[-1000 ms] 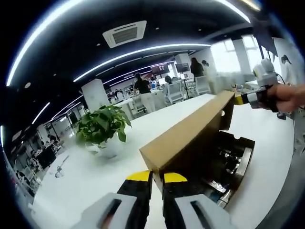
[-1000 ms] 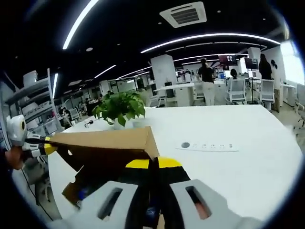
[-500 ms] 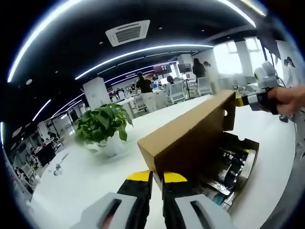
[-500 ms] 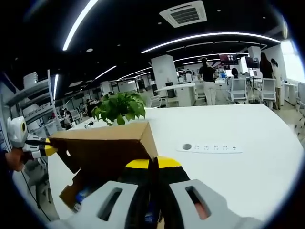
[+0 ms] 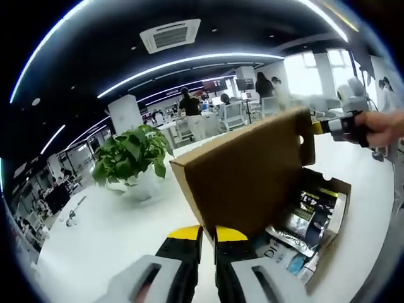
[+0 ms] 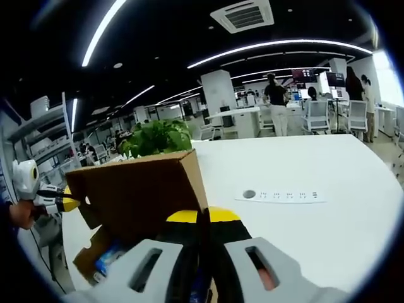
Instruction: Operate the shoe box by opening the lid, removing the specified soft item, and placing it in the target area until the item is outside and the box remains undamaged.
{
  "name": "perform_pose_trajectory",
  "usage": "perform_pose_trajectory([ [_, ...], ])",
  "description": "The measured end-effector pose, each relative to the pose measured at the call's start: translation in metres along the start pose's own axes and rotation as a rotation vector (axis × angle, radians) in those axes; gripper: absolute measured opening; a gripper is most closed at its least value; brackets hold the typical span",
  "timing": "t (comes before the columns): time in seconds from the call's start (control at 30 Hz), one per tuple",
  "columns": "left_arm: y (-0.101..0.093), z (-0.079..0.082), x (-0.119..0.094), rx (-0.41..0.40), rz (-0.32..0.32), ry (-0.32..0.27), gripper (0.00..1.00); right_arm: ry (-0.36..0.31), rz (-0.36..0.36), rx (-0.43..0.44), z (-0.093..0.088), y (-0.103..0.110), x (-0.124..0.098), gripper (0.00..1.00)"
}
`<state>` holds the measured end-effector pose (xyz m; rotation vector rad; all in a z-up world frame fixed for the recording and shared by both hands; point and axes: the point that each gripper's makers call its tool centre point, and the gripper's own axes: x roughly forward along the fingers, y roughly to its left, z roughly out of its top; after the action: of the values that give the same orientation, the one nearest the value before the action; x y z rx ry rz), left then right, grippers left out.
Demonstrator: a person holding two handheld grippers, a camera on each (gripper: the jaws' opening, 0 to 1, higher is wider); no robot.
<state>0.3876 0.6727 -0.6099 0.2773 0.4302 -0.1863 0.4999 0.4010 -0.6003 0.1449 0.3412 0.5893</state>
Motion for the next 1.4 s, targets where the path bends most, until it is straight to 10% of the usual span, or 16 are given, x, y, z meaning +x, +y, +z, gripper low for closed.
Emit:
perform_pose_trajectory([
  [1.4, 0.004, -0.031, 0.032, -0.101, -0.025, 0.105, 0.05, 0.169, -0.024, 0.083, -0.057, -0.015, 0.025, 0.01],
])
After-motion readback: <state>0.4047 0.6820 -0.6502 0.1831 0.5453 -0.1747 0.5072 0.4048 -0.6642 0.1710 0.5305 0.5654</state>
